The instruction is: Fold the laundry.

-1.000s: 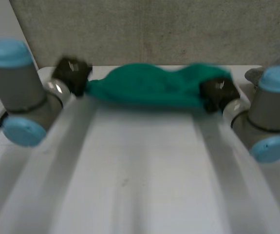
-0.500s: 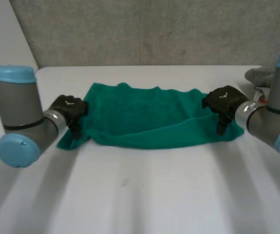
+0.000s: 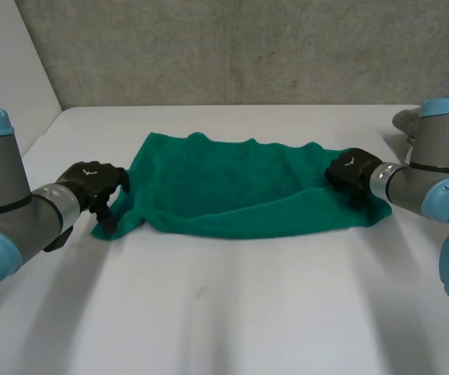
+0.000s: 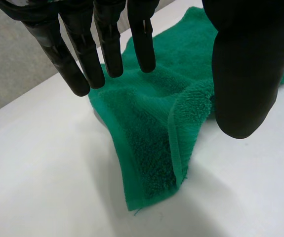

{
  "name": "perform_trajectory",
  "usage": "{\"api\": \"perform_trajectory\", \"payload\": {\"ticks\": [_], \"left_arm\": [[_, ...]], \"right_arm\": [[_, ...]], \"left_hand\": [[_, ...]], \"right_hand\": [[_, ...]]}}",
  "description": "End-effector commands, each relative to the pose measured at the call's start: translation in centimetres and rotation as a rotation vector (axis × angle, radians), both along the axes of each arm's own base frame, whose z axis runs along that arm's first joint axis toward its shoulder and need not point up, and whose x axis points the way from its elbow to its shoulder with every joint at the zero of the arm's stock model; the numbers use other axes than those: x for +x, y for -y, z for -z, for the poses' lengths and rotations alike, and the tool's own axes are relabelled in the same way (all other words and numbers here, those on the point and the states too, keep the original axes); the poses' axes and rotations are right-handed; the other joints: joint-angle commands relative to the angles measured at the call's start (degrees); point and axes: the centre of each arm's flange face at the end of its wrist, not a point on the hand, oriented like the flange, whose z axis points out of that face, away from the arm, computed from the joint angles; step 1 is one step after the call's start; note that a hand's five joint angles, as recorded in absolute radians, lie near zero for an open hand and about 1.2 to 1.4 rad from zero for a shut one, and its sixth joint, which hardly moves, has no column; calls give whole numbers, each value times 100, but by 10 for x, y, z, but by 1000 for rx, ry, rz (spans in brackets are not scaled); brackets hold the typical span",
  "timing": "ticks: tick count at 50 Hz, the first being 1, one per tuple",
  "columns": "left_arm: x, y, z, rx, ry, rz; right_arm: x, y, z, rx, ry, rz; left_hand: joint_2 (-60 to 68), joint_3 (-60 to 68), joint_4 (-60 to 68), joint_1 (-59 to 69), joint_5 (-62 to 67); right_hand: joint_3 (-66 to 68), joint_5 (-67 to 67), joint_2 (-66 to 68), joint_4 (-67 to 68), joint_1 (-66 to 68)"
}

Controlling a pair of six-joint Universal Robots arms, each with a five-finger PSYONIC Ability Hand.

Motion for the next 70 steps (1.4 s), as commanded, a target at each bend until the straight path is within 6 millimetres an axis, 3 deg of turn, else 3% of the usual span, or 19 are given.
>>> {"api": "perform_trajectory", "payload": {"ticks": [1, 6, 10, 13, 14, 17, 18, 20, 29, 37, 48, 52, 54, 55, 61, 70], "left_arm": [[-1, 3, -2, -16, 5, -4], [-3, 6, 3, -10, 10, 0], [-5, 8, 7, -1, 13, 4], [-6, 9, 11, 9, 16, 4], [-7, 9, 12, 10, 18, 5], [-7, 9, 11, 11, 17, 1], [-7, 8, 11, 11, 17, -1], [-7, 8, 9, 7, 15, -3], [-6, 4, -4, -22, 2, 1], [-7, 4, -4, -22, 1, 2], [-5, 6, 0, -15, 9, -3], [-8, 7, 3, -13, 12, 2], [-8, 7, 4, -11, 12, 4], [-8, 8, 5, -10, 13, 3], [-11, 11, 14, 3, 22, 6], [-19, 21, 34, 20, 45, -4]], "right_arm": [[2, 1, -29, -49, 40, 14], [1, -16, -69, 6, 167, 82], [-3, -33, -89, 5, 185, 90], [-4, -34, -95, -41, 195, 91], [-2, -35, -93, -56, 201, 92], [2, -35, -85, -58, 218, 85], [7, -36, -77, -38, 233, 84], [11, -36, -66, -4, 249, 92], [20, -18, -29, 150, 374, 158], [26, -12, 2, 214, 380, 170], [32, -19, 10, 247, 369, 164], [33, -22, 4, 255, 369, 160], [32, -23, -3, 247, 368, 158], [32, -24, -5, 246, 366, 161], [28, -34, -42, 201, 348, 155], [24, -87, -106, 137, 322, 96]], "left_hand": [[73, 47, 139, -16, 126], [-12, -37, 54, -100, 42], [-28, -54, 37, -117, 25], [-28, -54, 37, -117, 25], [-28, -54, 37, -117, 25], [-28, -54, 37, -117, 25], [-28, -54, 37, -117, 25], [-28, -54, 37, -117, 25], [-62, -88, 4, -151, -8], [-79, -104, -13, -168, -25], [-96, -121, -30, -185, -42], [-112, -138, -46, -201, -59], [-129, -155, -63, -218, -76], [-129, -155, -63, -218, -76], [-129, -155, -63, -218, -76], [-129, -155, -63, -218, -76]], "right_hand": [[3500, 3524, 3488, 3519, 3507], [3500, 3524, 3488, 3519, 3507], [3500, 3524, 3488, 3519, 3507], [3500, 3524, 3488, 3519, 3507], [3500, 3524, 3488, 3519, 3507], [1436, 1460, 1425, 1456, 1443], [-570, -546, -581, -550, -563], [-2149, -2125, -2160, -2129, -2141], [-2121, -2097, -2133, -2101, -2114], [-844, -819, -855, -824, -836], [-322, -298, -333, -302, -314], [1206, 1230, 1194, 1226, 1213], [3286, 3310, 3274, 3305, 3293], [3497, 3521, 3486, 3517, 3505], [3500, 3524, 3488, 3519, 3507], [3500, 3524, 3488, 3519, 3507]]}}
